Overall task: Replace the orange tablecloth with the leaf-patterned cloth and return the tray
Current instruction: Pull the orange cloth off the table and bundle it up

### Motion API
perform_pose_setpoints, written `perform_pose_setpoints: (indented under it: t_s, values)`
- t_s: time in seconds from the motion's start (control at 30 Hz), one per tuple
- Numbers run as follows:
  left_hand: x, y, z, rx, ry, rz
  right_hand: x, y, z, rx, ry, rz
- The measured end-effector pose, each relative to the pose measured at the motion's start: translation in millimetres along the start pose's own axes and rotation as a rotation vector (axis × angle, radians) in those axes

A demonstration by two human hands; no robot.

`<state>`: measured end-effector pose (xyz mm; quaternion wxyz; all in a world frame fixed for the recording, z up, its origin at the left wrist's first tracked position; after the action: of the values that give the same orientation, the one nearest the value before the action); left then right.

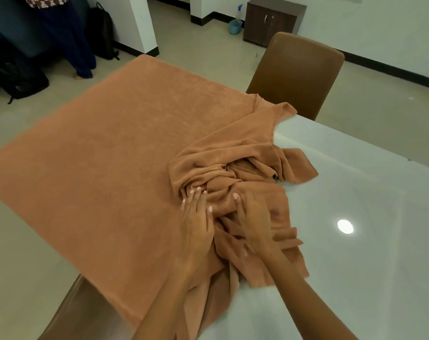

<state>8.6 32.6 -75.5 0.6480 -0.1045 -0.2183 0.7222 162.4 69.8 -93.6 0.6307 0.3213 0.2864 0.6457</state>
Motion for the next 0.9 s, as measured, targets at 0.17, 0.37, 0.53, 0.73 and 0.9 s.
perform_pose_setpoints:
  t_s: [0.17, 0.37, 0.53, 0.73, 0.9]
  values:
    - [-82, 8, 39, 0.042, 0.08, -0.093, -83, 41, 23, 0.084, 0.042, 0.137]
    - [-185, 15, 105, 0.081, 0.104, -0.165, -187, 58, 36, 0.113, 0.06, 0.164]
    - [-268, 16, 153, 0.09, 0.013, -0.132, -271, 81, 36, 0.024, 0.114, 0.181]
    - [-374, 28, 191, 0.131, 0.005, -0.099, -367, 133, 37, 0.04, 0.111, 0.22]
    - [-418, 62, 229, 0.184, -0.015, -0.056, -406, 178, 11, -0.016, 0.141, 0.195]
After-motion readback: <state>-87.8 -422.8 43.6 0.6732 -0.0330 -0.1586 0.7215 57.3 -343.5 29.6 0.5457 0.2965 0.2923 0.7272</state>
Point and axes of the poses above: each hand's wrist, its own x-axis towards the middle knuckle, its own z-axis out of the back of the hand, y = z × x, the point moved 10 cm from there along x, towards the middle knuckle, and after that the axes turned 11 degrees about x, right-handed, at the moved point
